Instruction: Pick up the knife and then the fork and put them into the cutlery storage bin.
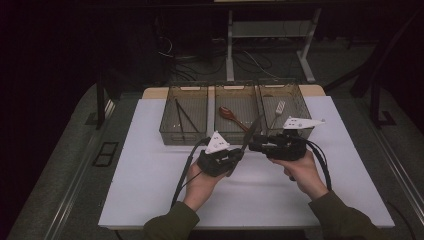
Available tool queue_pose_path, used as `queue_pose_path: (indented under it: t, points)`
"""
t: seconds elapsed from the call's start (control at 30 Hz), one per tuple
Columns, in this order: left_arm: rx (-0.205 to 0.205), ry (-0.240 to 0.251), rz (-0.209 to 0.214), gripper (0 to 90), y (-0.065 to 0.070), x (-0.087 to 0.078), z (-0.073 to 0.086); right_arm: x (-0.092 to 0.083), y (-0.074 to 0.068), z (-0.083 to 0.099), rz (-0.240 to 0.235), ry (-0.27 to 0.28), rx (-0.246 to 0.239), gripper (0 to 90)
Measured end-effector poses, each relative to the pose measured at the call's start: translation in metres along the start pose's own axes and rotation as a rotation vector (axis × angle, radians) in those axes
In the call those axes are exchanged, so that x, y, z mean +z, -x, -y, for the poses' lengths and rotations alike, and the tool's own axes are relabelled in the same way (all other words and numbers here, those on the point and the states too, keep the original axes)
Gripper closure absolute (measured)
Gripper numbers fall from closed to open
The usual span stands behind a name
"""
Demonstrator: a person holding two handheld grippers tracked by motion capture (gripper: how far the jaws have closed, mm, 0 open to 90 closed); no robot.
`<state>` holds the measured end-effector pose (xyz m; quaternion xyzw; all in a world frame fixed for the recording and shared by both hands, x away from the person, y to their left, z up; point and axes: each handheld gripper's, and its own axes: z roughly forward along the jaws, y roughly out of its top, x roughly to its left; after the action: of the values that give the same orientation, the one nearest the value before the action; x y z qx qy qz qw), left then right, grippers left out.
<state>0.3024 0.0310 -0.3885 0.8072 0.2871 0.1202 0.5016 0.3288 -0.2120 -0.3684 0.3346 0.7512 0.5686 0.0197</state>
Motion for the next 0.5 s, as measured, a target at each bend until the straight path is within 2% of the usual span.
queue_pose_path:
  t: [0.33, 0.5]
  points:
    - [0.005, 0.037, -0.037, 79.9, 0.001, -0.001, 0.000, 0.016, 0.003, -0.003, -0.041, 0.002, 0.032, 77.6]
    - [0.007, 0.044, -0.044, 79.8, 0.002, -0.002, 0.001, 0.022, 0.001, -0.004, -0.055, 0.010, 0.038, 83.2]
